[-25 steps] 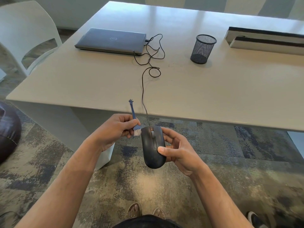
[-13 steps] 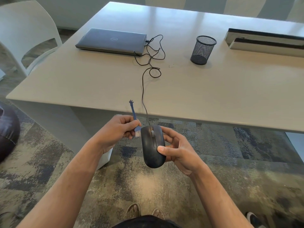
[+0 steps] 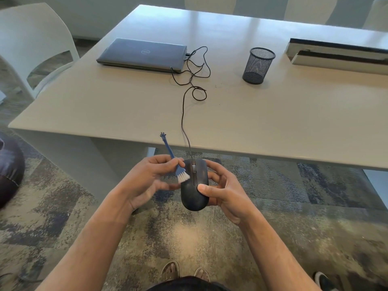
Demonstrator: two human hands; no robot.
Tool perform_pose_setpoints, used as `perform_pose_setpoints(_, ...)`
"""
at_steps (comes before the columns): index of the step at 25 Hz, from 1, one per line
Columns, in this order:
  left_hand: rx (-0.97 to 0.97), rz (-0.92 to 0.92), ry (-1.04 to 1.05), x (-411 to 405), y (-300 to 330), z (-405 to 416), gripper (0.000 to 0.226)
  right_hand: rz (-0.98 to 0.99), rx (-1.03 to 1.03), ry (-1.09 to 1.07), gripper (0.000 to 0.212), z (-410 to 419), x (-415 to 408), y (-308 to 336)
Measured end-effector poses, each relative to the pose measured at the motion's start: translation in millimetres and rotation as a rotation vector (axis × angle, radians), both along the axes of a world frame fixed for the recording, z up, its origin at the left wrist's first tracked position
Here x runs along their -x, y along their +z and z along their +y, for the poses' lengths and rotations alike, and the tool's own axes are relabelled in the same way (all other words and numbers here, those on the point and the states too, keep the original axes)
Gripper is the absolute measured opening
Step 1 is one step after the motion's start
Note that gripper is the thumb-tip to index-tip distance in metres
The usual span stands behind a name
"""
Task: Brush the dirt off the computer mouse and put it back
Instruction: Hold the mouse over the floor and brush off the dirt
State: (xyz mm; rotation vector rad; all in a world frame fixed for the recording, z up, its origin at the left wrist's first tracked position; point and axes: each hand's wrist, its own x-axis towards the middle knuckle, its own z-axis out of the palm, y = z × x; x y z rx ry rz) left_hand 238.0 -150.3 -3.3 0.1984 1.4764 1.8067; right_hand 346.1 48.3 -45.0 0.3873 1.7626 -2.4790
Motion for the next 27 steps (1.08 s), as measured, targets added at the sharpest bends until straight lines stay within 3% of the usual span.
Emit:
perform_pose_setpoints(4, -0.046, -0.076, -0.083, -14, -5, 9, 0.03, 0.008, -0.01, -0.012, 0.076, -5, 3, 1)
perform_pose_setpoints(14, -0.001, 0.002, -0.104, -17, -11, 16, 0.02, -0.031, -0.126, 0.1, 0.076, 12, -2, 6)
perform_pose_setpoints(17, 0.047, 0.065, -0.092, -18, -10, 19, 0.027, -0.003, -0.185, 0.071, 0.061, 22, -2, 19)
perform_pose_setpoints(20, 0.066, 0.113, -0.097, -19, -11, 21, 0.047, 0.05, -0.397, -0.044, 0.039, 21, 6, 37)
perform_pose_setpoints(23, 0.065, 0.153, -0.134, -20, -10, 22, 0.05, 0.111, -0.555, 0.006, 0.017, 7, 24, 52)
perform_pose_setpoints(27, 0.063, 0.162, -0.177, -21, -11, 22, 0.042, 0.094, -0.622, 0.078, 0.02, -8, 41, 57)
